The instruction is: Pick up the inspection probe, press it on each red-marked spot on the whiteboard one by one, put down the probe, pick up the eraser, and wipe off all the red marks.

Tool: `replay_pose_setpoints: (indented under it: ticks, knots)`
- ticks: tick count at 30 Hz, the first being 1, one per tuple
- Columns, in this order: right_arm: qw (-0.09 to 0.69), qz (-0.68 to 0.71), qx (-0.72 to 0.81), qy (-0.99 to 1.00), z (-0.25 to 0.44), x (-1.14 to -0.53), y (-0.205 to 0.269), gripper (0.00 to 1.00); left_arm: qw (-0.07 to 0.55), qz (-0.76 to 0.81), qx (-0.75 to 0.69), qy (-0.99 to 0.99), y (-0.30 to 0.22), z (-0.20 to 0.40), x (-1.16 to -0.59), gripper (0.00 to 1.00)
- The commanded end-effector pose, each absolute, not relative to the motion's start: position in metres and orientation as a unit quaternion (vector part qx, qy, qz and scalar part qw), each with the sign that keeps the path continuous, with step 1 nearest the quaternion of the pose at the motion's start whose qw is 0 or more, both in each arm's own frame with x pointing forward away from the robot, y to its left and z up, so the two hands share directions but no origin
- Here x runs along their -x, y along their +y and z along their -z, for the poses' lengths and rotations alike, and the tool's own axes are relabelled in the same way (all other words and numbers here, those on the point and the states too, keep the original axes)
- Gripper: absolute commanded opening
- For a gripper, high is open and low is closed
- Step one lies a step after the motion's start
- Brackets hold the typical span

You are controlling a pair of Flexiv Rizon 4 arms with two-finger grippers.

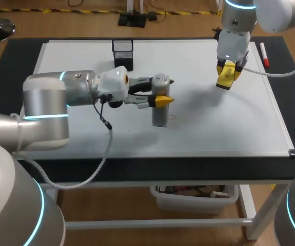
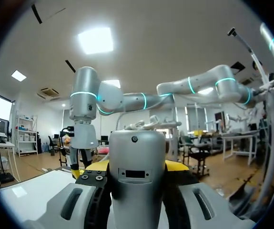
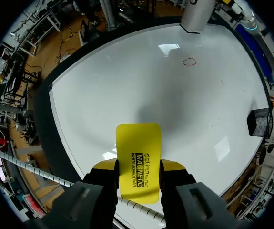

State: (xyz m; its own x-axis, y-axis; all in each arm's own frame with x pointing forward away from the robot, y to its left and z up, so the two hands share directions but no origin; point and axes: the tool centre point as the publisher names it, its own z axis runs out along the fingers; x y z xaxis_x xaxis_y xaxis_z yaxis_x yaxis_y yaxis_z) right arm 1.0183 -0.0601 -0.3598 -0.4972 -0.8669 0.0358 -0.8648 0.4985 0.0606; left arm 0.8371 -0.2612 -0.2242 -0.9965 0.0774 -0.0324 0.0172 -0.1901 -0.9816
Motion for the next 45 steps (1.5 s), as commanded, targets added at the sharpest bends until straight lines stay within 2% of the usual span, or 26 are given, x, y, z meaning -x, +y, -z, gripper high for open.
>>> replay_pose_setpoints:
  ticks: [1, 27, 45]
  knots:
    - [0.031, 0.016, -0.501, -0.865, 0.359, -1.019, -0.061, 0.00, 0.021, -0.776, 0.040, -0.629, -0.275, 0.232, -0.850, 0.00]
    - [0.031, 0.016, -0.501, -0.865, 0.359, -1.019, -0.061, 0.00, 0.001, -0.770, 0.017, -0.638, -0.296, 0.267, -0.906, 0.00]
    - [0.031, 0.016, -0.501, -0.865, 0.359, -1.019, -0.061, 0.00, 0.005, -0.764, -0.002, -0.645, -0.295, 0.282, -0.912, 0.00]
